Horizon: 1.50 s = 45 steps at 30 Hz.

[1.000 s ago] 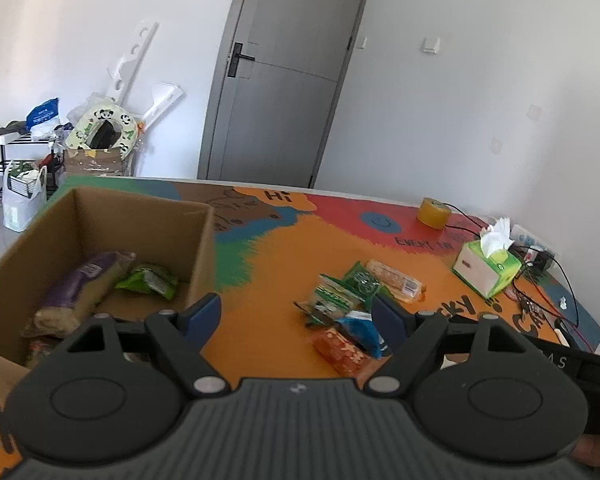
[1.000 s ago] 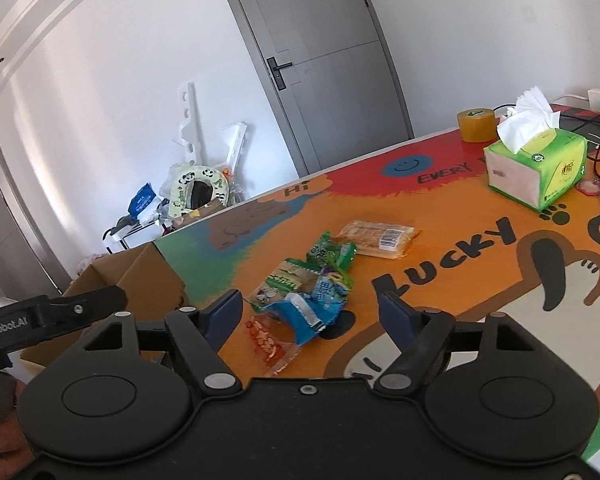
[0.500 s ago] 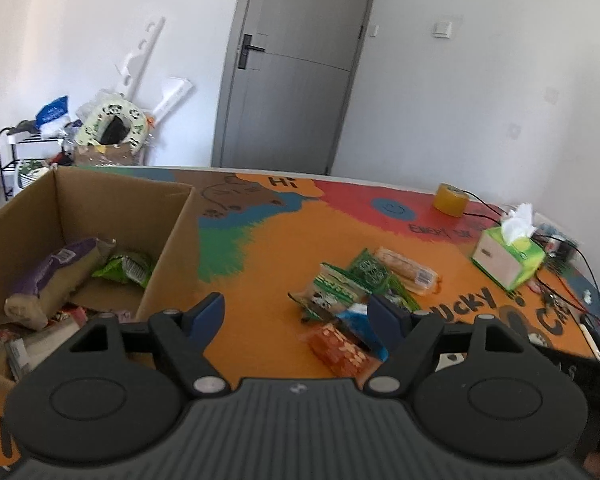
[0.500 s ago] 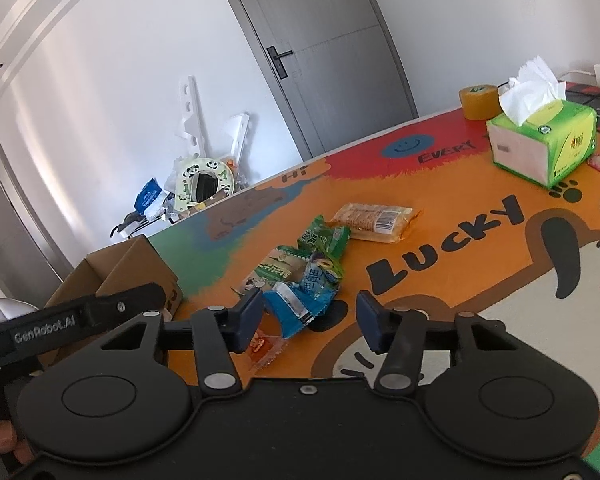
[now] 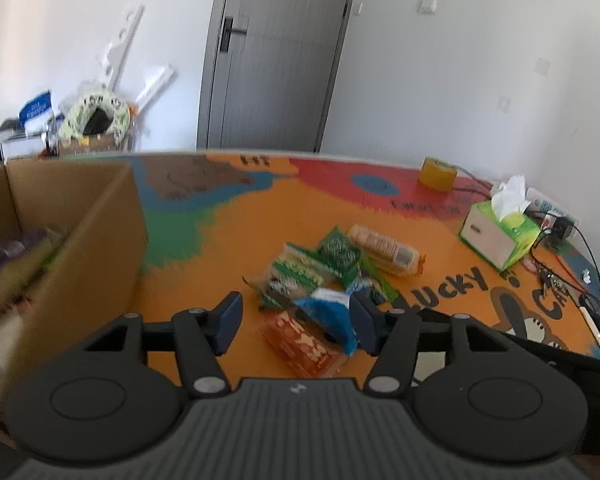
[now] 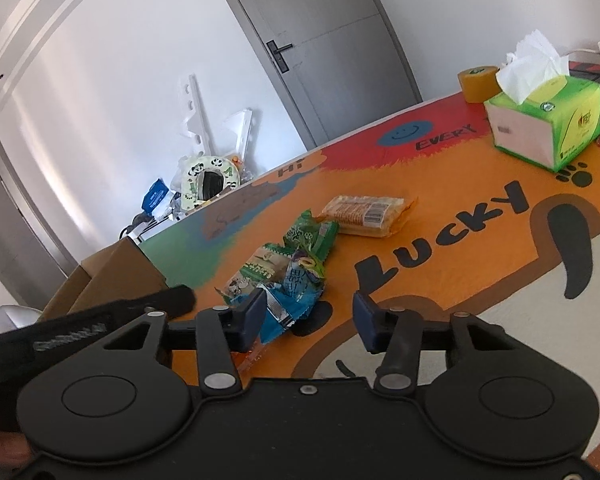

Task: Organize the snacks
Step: 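Grasp the red-patterned bar with the left gripper while the right gripper grasps the blue packet, then lift the red bar and blue packet off the mat with both grippers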

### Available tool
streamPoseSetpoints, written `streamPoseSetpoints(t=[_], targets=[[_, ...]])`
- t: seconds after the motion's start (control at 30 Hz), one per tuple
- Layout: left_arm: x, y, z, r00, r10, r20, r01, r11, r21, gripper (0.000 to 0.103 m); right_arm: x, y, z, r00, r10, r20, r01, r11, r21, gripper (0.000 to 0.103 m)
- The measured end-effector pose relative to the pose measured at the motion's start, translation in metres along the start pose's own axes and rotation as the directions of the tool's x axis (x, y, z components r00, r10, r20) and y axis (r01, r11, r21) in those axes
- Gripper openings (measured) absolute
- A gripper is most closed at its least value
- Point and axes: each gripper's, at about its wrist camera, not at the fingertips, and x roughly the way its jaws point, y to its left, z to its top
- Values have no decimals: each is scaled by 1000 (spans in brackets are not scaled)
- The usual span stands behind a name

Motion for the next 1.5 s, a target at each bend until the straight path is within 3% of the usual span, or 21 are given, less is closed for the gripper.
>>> streamPoseSetpoints(t=[0.2, 0.33, 0.53, 0.7, 1.17, 1.33, 1.5], targets=[[20, -5, -5, 999, 8, -34, -8, 1000, -3, 50, 12, -7, 1, 1000, 10, -19, -10, 1000, 14, 39], [33, -5, -8, 998, 23, -61, -23, 1000, -4, 43, 19, -10, 3, 999, 14, -29, -13, 1000, 20, 38], [48, 5, -15, 994, 37, -107, -39, 999, -21, 42, 30, -5, 3, 998, 36, -45, -35, 999, 14, 38], [43, 12, -18, 994, 46, -99, -47, 999, -4, 20, 39, 9, 3, 996, 63, -55, -64, 998, -8, 38], [27, 45, -20, 994, 39, -101, -45, 997, -57, 18, 69, 35, 0, 993, 51, -103, -58, 996, -64, 41], [25, 43, -22, 994, 46, -102, -49, 998, -31, 19, 66, 41, -6, 991, 56, -123, -67, 994, -83, 28], [22, 43, -25, 994, 46, -98, -48, 999, -19, 23, 53, 40, -12, 993, 32, -110, -43, 995, -92, 27]])
